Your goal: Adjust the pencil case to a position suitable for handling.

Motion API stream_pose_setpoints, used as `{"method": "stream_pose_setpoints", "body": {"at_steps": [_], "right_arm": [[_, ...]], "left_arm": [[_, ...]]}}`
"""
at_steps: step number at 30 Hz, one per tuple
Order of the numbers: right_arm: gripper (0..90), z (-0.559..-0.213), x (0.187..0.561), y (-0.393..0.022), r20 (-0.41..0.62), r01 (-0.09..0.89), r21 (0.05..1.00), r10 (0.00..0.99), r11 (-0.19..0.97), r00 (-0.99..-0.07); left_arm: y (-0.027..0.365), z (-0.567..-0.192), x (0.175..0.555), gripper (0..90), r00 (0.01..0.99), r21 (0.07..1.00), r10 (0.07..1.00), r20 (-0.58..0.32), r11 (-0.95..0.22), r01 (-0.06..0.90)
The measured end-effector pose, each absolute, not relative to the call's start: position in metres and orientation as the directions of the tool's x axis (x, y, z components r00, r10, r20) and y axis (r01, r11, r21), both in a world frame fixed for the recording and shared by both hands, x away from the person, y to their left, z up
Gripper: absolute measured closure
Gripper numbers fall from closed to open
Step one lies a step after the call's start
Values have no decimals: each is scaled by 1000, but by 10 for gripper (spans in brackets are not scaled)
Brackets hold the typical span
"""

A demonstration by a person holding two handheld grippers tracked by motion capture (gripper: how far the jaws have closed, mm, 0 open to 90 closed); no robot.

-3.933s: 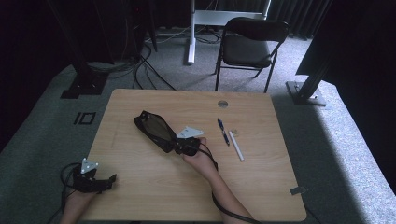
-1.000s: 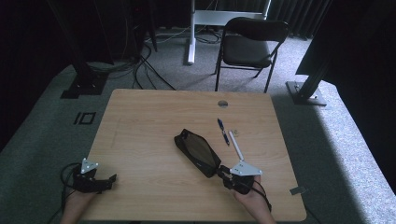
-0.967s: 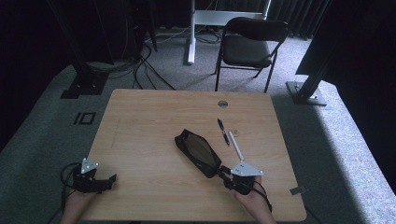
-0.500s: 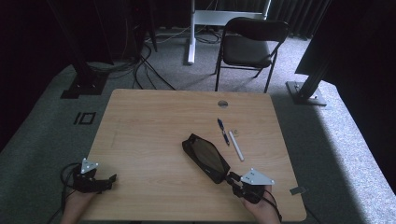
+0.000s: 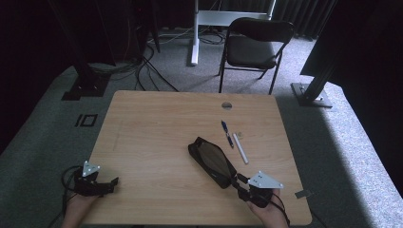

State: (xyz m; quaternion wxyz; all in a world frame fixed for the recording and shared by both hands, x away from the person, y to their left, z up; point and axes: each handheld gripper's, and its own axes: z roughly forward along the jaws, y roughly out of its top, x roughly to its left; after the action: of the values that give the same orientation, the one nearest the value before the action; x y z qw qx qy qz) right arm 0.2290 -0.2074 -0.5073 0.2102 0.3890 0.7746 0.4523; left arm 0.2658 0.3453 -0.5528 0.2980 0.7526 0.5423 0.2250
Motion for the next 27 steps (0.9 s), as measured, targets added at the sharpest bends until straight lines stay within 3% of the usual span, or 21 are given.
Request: {"method": "stream_pose_setpoints", "body": {"at_steps": [16, 27], "right_arm": [[431, -478, 260, -220, 24, 406, 882, 836, 241, -548], [345, -489, 295, -229, 45, 448, 868, 865, 214, -500]], "left_arm": [[345, -553, 266, 2, 309, 692, 951, 14, -233, 683], [345, -553, 266, 3, 310, 693, 951, 14, -232, 683]]}}
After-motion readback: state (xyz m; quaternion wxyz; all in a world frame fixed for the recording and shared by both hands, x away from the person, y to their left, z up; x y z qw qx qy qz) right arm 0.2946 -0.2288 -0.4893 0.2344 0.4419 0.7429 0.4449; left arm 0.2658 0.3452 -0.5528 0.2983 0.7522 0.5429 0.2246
